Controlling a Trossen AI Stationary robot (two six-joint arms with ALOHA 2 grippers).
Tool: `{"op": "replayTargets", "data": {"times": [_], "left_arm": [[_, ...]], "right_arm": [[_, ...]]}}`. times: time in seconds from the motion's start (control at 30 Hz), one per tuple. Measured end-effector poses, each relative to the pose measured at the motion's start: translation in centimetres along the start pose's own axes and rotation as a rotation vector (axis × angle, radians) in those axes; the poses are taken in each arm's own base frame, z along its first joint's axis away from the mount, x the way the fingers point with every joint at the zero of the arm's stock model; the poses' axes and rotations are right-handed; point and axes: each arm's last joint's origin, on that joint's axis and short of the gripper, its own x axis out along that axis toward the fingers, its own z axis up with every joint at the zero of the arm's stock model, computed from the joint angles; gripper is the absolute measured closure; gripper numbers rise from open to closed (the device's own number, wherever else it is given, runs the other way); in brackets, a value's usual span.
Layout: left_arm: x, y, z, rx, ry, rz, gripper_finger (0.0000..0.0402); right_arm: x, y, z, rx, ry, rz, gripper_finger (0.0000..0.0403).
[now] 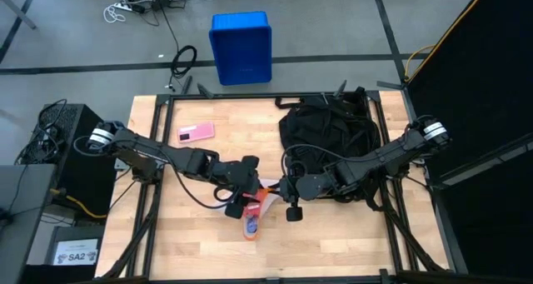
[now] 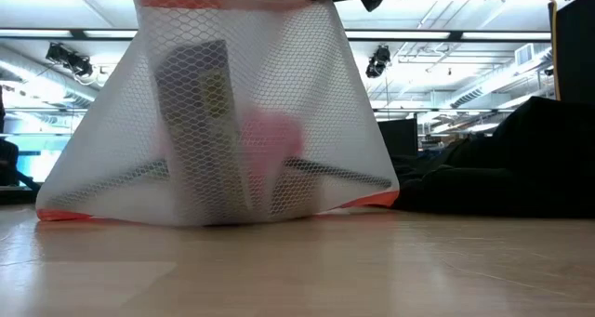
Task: Unpack backpack
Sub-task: Close the zip bag
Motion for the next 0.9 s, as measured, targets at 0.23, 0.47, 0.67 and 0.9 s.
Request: {"op": "replayTargets", "data": {"times": [0.23,0.47,0.67,0.9], "left_arm": [[0.4,0.2,-0.1,0.000,0.016,0.062,0.0229],[0.2,0.5,-0.4,0.038,0.038,0.086,0.0229],[-2.4,0.8,0.4,0.074,-0.027,0.159,0.0229],[-2.4,2.5,0.2,0.093,0.009,0.321,0.0229]], "right_arm": [[0.0,0.0,0.0,0.000,-0.002,0.000,0.0401],[0.0,0.2,-0.1,-0.007,0.008,0.039,0.0401],[-0.2,0.7,-0.2,-0.025,0.020,0.083,0.0401],[-0.2,0.7,-0.2,-0.036,0.020,0.091,0.0401]]}}
